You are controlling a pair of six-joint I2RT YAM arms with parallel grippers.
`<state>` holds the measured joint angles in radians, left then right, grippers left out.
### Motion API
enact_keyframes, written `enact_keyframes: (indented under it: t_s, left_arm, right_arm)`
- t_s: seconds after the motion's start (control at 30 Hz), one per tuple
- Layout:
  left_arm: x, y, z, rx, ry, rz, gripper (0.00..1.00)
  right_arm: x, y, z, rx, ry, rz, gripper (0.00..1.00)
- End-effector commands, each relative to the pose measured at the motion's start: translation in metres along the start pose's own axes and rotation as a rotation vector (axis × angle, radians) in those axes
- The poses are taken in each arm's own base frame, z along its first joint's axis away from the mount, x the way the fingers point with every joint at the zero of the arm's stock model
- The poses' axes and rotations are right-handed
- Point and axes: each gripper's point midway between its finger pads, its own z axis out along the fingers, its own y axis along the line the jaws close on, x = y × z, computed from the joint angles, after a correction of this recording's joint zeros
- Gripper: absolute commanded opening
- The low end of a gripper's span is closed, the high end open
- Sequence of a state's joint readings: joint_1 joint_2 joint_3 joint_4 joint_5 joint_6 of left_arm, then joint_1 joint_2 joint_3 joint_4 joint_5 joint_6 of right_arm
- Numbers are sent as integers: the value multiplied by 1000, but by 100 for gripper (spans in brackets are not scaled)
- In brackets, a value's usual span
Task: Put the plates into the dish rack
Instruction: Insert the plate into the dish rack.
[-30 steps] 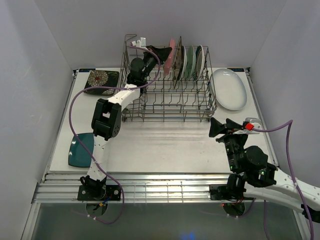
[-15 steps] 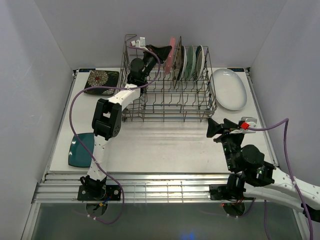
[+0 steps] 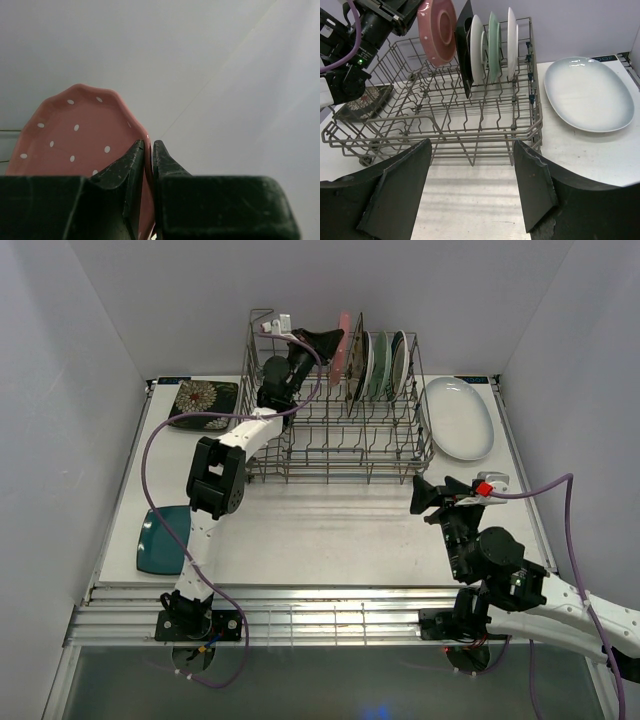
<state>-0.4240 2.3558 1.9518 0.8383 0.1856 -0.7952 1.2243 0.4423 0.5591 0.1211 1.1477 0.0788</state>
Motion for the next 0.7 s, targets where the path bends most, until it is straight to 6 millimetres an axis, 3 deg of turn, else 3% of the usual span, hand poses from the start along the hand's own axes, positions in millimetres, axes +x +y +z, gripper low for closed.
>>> enact_keyframes:
  t_s: [0.0,0.17,0.33,0.47,0.67]
  left_arm:
    - [-32,-55,12,136,-145,28,0]
    - [-17,-64,13,119,-142,39,0]
    - [-8,-52,10,85,-139,27,0]
    - [-4,-43,8,65,-151,39,0]
    - [-11,-44,10,66,-177,40,0]
  right_arm:
    - [-23,1,0,5,-36,81,72]
    - [-24,1,-2,-14,-42,97,72]
    - [-25,4,-2,-27,-41,100,73]
    - [-24,4,-2,-28,-40,99,72]
    - [-25,3,-3,-32,-44,107,73]
